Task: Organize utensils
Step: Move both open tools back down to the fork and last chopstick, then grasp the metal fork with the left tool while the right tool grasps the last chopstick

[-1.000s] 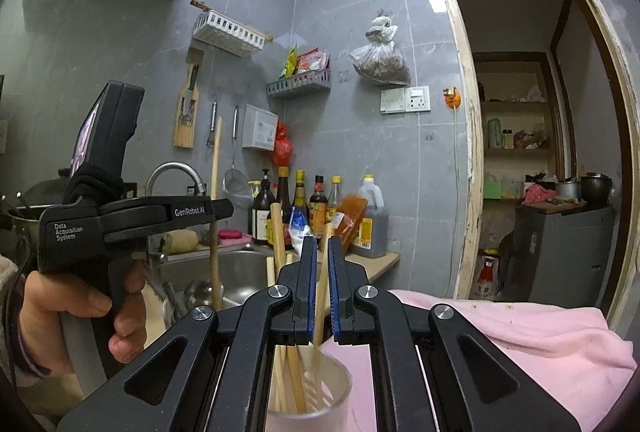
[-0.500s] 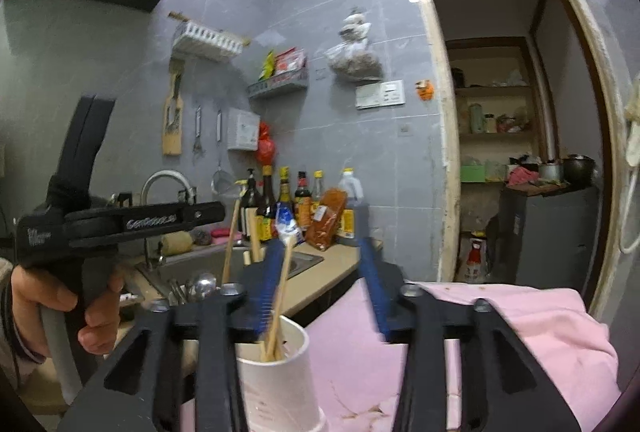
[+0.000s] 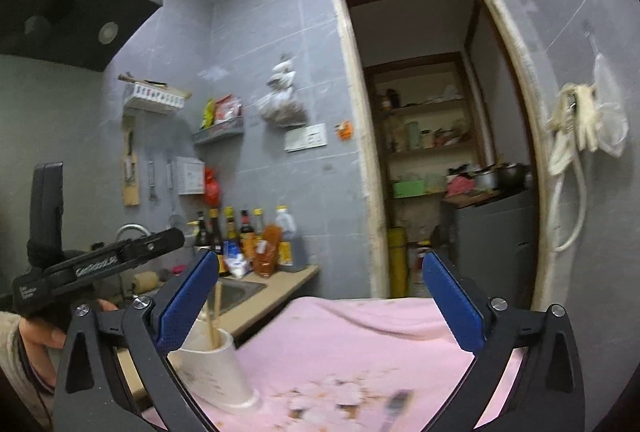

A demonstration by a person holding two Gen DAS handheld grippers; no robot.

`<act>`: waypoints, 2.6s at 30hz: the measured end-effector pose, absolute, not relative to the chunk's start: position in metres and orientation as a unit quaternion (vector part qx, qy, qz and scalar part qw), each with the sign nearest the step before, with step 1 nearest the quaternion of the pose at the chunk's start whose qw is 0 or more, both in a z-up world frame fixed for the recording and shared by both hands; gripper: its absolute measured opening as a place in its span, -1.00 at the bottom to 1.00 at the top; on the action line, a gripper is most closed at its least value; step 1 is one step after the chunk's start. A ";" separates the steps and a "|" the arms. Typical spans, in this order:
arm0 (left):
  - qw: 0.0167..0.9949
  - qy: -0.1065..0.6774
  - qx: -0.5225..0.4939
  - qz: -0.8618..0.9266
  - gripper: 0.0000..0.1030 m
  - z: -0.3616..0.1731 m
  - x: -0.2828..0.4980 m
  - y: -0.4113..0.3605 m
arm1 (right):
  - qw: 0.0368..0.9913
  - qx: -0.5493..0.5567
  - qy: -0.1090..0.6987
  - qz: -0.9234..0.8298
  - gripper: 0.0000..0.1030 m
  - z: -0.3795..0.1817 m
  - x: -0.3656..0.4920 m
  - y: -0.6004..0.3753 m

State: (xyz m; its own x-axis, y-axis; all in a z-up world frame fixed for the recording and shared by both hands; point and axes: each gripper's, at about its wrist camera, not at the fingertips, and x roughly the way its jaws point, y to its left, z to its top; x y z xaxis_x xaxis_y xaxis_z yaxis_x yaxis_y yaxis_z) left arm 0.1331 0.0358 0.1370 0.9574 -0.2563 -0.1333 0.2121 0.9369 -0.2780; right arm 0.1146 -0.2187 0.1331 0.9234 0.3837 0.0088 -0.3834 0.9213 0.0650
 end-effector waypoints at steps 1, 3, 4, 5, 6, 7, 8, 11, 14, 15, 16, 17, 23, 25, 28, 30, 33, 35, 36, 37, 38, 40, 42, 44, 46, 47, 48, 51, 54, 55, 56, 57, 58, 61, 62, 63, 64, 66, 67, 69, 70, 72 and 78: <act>0.979 0.086 -0.132 -0.130 0.68 0.138 0.132 0.028 | 0.982 0.028 0.000 0.189 1.00 0.137 0.110 -0.225; 0.976 0.090 -0.130 -0.149 0.69 0.139 0.132 0.013 | 0.985 0.011 -0.003 0.171 1.00 0.149 0.096 -0.241; 0.975 0.093 -0.129 -0.157 0.69 0.139 0.132 0.006 | 0.986 0.005 -0.003 0.166 1.00 0.152 0.092 -0.246; 0.973 0.097 -0.128 -0.163 0.69 0.138 0.132 -0.001 | 0.987 -0.005 0.001 0.159 1.00 0.158 0.084 -0.254; 0.972 0.101 -0.127 -0.168 0.69 0.136 0.133 -0.007 | 0.988 -0.014 0.006 0.154 1.00 0.161 0.080 -0.260; 0.971 0.106 -0.125 -0.173 0.69 0.134 0.134 -0.013 | 0.989 -0.021 0.013 0.149 1.00 0.163 0.078 -0.265; 0.969 0.115 -0.121 -0.179 0.69 0.130 0.137 -0.021 | 0.989 -0.029 0.022 0.141 1.00 0.165 0.074 -0.271; 0.966 0.140 -0.111 -0.189 0.69 0.116 0.141 -0.038 | 0.990 -0.038 0.049 0.124 1.00 0.159 0.068 -0.287; 0.962 0.172 -0.098 -0.188 0.69 0.095 0.150 -0.052 | 0.990 -0.040 0.076 0.112 1.00 0.141 0.070 -0.297; 0.961 0.184 -0.093 -0.186 0.69 0.088 0.155 -0.055 | 0.989 -0.039 0.087 0.109 1.00 0.132 0.073 -0.299; 0.960 0.195 -0.087 -0.184 0.69 0.081 0.158 -0.058 | 0.988 -0.037 0.104 0.109 1.00 0.119 0.078 -0.301; 0.959 0.207 -0.078 -0.180 0.69 0.072 0.162 -0.061 | 0.986 -0.036 0.116 0.110 1.00 0.109 0.082 -0.301; 0.944 0.284 -0.051 -0.160 0.69 0.022 0.184 -0.066 | 0.974 -0.052 0.187 0.119 1.00 0.048 0.114 -0.287; 0.937 0.308 -0.052 -0.155 0.69 0.008 0.192 -0.063 | 0.967 -0.064 0.216 0.119 1.00 0.031 0.129 -0.279; 0.925 0.344 -0.058 -0.149 0.69 -0.010 0.210 -0.058 | 0.953 -0.074 0.265 0.130 0.97 0.009 0.152 -0.271; 0.921 0.358 -0.054 -0.145 0.69 -0.017 0.219 -0.057 | 0.943 -0.084 0.293 0.132 0.85 -0.003 0.167 -0.266; 0.915 0.375 -0.042 -0.141 0.69 -0.026 0.229 -0.056 | 0.930 -0.089 0.327 0.142 0.52 -0.014 0.186 -0.261; 0.912 0.384 -0.036 -0.142 0.69 -0.029 0.235 -0.056 | 0.922 -0.092 0.347 0.146 0.26 -0.022 0.200 -0.257; 0.910 0.388 -0.032 -0.141 0.69 -0.031 0.237 -0.056 | 0.918 -0.094 0.356 0.148 0.15 -0.026 0.207 -0.254; 0.910 0.390 -0.028 -0.140 0.69 -0.033 0.240 -0.056 | 0.914 -0.096 0.365 0.150 0.11 -0.029 0.213 -0.251; 0.909 0.392 -0.027 -0.139 0.68 -0.035 0.242 -0.056 | 0.910 -0.097 0.373 0.153 0.07 -0.032 0.218 -0.249; 0.908 0.394 -0.027 -0.141 0.68 -0.038 0.245 -0.055 | 0.903 -0.099 0.386 0.161 0.06 -0.038 0.227 -0.244; 0.905 0.399 -0.029 -0.145 0.68 -0.042 0.249 -0.055 | 0.893 -0.104 0.406 0.164 0.04 -0.046 0.237 -0.237; 0.904 0.401 -0.030 -0.148 0.68 -0.042 0.251 -0.056 | 0.891 -0.118 0.410 0.157 0.02 -0.049 0.243 -0.231; 0.902 0.400 -0.028 -0.157 0.68 -0.042 0.253 -0.058 | 0.889 -0.133 0.411 0.151 -0.02 -0.050 0.246 -0.227; 0.902 0.399 -0.025 -0.161 0.67 -0.042 0.253 -0.060 | 0.888 -0.138 0.412 0.149 -0.05 -0.051 0.248 -0.226; 0.902 0.399 -0.023 -0.164 0.66 -0.042 0.254 -0.063 | 0.887 -0.142 0.413 0.147 -0.13 -0.051 0.249 -0.225; 0.898 0.400 -0.021 -0.182 0.51 -0.042 0.256 -0.067 | 0.888 -0.156 0.408 0.145 -0.49 -0.050 0.245 -0.229; 0.892 0.404 -0.020 -0.203 0.33 -0.042 0.259 -0.074 | 0.888 -0.150 0.407 0.154 -0.67 -0.046 0.242 -0.239; 0.888 0.407 -0.020 -0.211 0.30 -0.043 0.261 -0.077 | 0.888 -0.150 0.407 0.152 -0.74 -0.044 0.241 -0.242; 0.883 0.413 -0.021 -0.223 0.25 -0.044 0.263 -0.081 | 0.888 -0.151 0.408 0.149 -0.78 -0.043 0.239 -0.247; 0.879 0.417 -0.022 -0.230 0.20 -0.045 0.265 -0.084 | 0.888 -0.149 0.409 0.148 -0.79 -0.042 0.238 -0.251; 0.876 0.421 -0.022 -0.236 0.17 -0.045 0.267 -0.087 | 0.888 -0.148 0.410 0.147 -0.79 -0.041 0.237 -0.254; 0.863 0.437 -0.016 -0.252 0.05 -0.049 0.276 -0.102 | 0.889 -0.135 0.412 0.145 -0.79 -0.036 0.235 -0.266; 0.858 0.443 -0.013 -0.258 0.04 -0.051 0.279 -0.107 | 0.890 -0.132 0.412 0.142 -0.80 -0.033 0.234 -0.269; 0.851 0.452 -0.007 -0.266 0.02 -0.052 0.282 -0.113 | 0.891 -0.131 0.413 0.139 -0.80 -0.032 0.235 -0.271; 0.847 0.458 -0.002 -0.270 0.01 -0.054 0.285 -0.119 | 0.891 -0.128 0.414 0.137 -0.81 -0.032 0.235 -0.273; 0.841 0.467 0.012 -0.273 -0.04 -0.057 0.289 -0.128 | 0.888 -0.115 0.425 0.134 -0.81 -0.035 0.238 -0.279; 0.837 0.474 0.025 -0.271 -0.07 -0.059 0.292 -0.135 | 0.887 -0.093 0.430 0.142 -0.81 -0.038 0.240 -0.287; 0.838 0.476 0.039 -0.264 -0.22 -0.063 0.295 -0.141 | 0.887 -0.059 0.431 0.153 -0.81 -0.037 0.243 -0.296; 0.840 0.474 0.043 -0.260 -0.25 -0.063 0.297 -0.143 | 0.887 -0.048 0.432 0.157 -0.81 -0.037 0.243 -0.299; 0.839 0.475 0.042 -0.263 -0.49 -0.063 0.302 -0.143 | 0.887 -0.033 0.431 0.165 -0.81 -0.036 0.244 -0.302; 0.833 0.481 0.027 -0.272 -0.60 -0.064 0.312 -0.137 | 0.883 0.003 0.433 0.183 -0.78 -0.037 0.254 -0.305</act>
State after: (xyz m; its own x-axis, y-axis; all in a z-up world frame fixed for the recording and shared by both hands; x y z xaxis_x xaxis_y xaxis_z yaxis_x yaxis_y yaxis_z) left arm 0.3118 -0.1366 -0.0640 0.3895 -0.4273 -0.8159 0.4793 0.8505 -0.2166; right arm 0.2541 -0.3053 -0.0367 0.5584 0.3257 -0.7630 -0.3203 0.9331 0.1638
